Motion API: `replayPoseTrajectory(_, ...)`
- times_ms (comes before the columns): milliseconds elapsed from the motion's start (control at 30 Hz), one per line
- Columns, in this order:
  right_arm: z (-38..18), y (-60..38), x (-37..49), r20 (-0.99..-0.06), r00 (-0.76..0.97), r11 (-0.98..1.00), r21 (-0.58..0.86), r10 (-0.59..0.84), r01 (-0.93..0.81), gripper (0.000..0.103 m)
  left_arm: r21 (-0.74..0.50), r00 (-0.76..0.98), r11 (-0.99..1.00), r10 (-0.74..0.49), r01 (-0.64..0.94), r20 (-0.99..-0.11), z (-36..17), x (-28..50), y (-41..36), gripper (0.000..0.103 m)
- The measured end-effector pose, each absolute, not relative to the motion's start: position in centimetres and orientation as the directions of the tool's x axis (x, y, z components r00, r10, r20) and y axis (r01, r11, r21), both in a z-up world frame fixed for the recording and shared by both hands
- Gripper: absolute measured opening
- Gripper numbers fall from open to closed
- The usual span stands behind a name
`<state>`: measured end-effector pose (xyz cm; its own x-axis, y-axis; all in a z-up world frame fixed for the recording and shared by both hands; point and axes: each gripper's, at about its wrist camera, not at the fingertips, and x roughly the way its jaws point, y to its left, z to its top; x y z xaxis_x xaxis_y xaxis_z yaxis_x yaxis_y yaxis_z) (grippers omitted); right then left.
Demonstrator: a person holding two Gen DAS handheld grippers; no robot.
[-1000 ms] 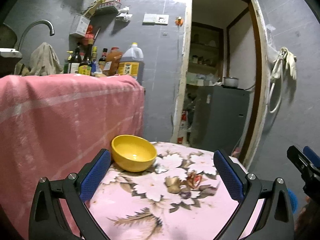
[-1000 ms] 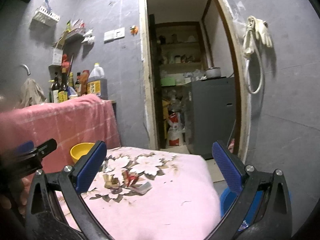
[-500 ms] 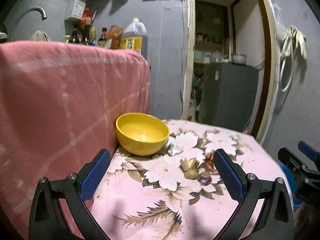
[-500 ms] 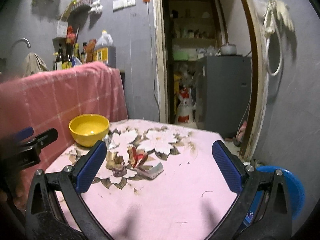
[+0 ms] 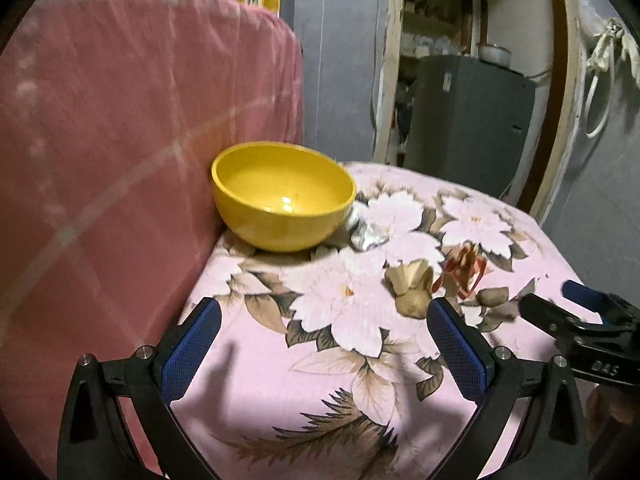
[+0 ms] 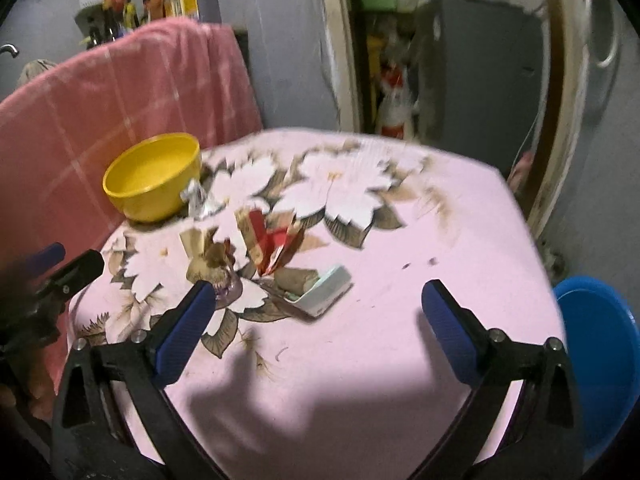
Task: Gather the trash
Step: 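Grasp the purple wrapped candy with left gripper while right gripper grasps white scrap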
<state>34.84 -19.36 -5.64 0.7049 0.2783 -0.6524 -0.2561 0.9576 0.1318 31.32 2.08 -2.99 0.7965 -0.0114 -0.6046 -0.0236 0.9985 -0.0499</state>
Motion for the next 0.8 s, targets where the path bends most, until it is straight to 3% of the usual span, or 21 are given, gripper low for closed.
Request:
replayPoseTrajectory(167, -7.1, -17.7, 36.6, -0.717, 0.642, 0.952, 0.102, 0.273, -0.29, 0.101, -0.08, 0.765, 0.997, -0.047, -0.006, -0.642, -3.5, 31.9, 2.0, 0.1)
replayPoseTrajectory(467, -7.6, -18.6, 37.0, -0.723, 0.625, 0.947, 0.132, 0.295, -0.294, 0.07, -0.135, 0.724, 0.988, -0.147, 0.075, -0.674, -3.8, 32.9, 0.6, 0.097)
replayPoseTrajectory(800, -7.0, -21.6, 35.6, -0.688, 0.653, 0.947, 0.189, 0.316, -0.258, 0.065, -0.176, 0.617, 0.97, -0.242, 0.167, -0.749, -5.1, 35.6, -2.7, 0.069)
